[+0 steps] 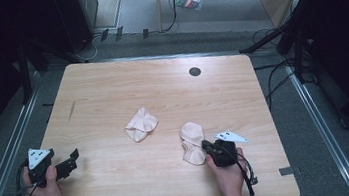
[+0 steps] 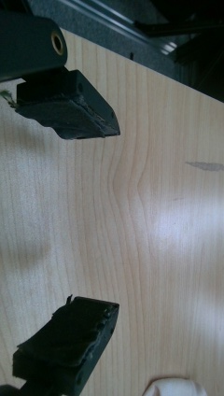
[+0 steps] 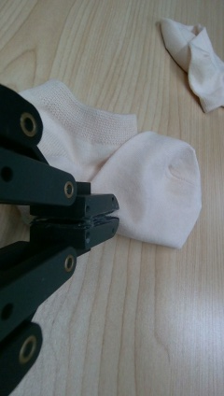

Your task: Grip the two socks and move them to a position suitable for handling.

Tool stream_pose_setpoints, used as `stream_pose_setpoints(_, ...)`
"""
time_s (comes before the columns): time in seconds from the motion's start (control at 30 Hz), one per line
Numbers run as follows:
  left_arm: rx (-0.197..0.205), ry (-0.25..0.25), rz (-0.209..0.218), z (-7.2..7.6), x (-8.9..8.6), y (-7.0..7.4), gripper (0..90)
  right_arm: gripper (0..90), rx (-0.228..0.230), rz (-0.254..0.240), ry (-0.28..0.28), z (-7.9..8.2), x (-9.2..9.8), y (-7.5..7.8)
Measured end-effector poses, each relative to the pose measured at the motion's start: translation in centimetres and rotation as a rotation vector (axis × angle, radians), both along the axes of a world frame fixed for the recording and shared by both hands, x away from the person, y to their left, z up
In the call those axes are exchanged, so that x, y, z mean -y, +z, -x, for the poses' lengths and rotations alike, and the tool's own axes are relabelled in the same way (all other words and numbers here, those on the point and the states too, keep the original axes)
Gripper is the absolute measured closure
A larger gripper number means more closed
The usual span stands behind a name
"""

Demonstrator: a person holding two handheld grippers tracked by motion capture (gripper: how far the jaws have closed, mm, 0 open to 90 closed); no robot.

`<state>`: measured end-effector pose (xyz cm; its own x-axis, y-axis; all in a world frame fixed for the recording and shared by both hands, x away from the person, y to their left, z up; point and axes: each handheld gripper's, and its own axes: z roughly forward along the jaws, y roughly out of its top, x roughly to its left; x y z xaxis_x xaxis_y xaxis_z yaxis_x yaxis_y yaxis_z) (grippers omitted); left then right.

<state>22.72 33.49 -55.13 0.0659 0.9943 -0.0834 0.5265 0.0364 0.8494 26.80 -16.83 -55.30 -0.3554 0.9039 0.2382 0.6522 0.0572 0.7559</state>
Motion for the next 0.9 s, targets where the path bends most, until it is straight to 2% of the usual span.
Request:
stream_pose_setpoints(0.07,-0.002,-0.024,0.027,-0.1,-0.2,0.0,13.3,89.4,0.016,0.002,0.026,0.3,-0.1,0.1)
stream_pose_setpoints(0.13,-0.002,-0.019,0.049,-0.2,-0.5,0.0,13.3,89.5,0.042,-0.008,0.049,0.5,-0.1,0.4)
stream_pose_setpoints(0.23,-0.011,-0.013,0.059,-0.2,-0.6,0.0,13.3,89.4,0.062,-0.018,0.056,0.9,-0.3,0.9)
stream_pose_setpoints(0.37,-0.019,-0.012,0.053,-0.4,-0.5,0.0,13.4,89.4,0.116,0.010,0.061,1.5,-0.3,2.0)
stream_pose_setpoints(0.4,-0.022,-0.010,0.051,-0.4,-0.5,0.0,13.4,89.4,0.116,0.010,0.061,1.5,-0.3,2.0)
stream_pose_setpoints(0.43,-0.024,-0.009,0.048,-0.4,-0.5,0.0,13.4,89.4,0.150,0.026,0.065,1.8,-0.3,2.7)
stream_pose_setpoints(0.5,-0.027,-0.011,0.045,-0.4,-0.5,0.0,13.4,89.5,0.165,0.034,0.066,1.8,-0.2,3.0)
stream_pose_setpoints(0.53,-0.025,-0.005,0.031,-0.4,-0.3,0.1,13.4,89.5,0.190,0.038,0.067,2.0,-0.2,3.8)
stream_pose_setpoints(0.6,-0.020,-0.003,0.025,-0.3,-0.2,0.2,13.4,89.4,0.210,0.042,0.069,2.1,-0.1,4.3)
stream_pose_setpoints(0.67,-0.007,-0.005,0.039,-0.3,0.1,0.4,13.4,89.5,0.228,0.045,0.071,2.3,0.0,4.9)
stream_pose_setpoints(0.8,0.017,-0.030,0.016,0.0,1.0,1.2,13.4,89.4,0.257,0.048,0.073,2.6,0.1,6.0)
stream_pose_setpoints(0.9,0.033,-0.054,0.018,0.1,1.8,1.7,13.4,89.4,0.274,0.051,0.079,2.8,0.1,6.8)
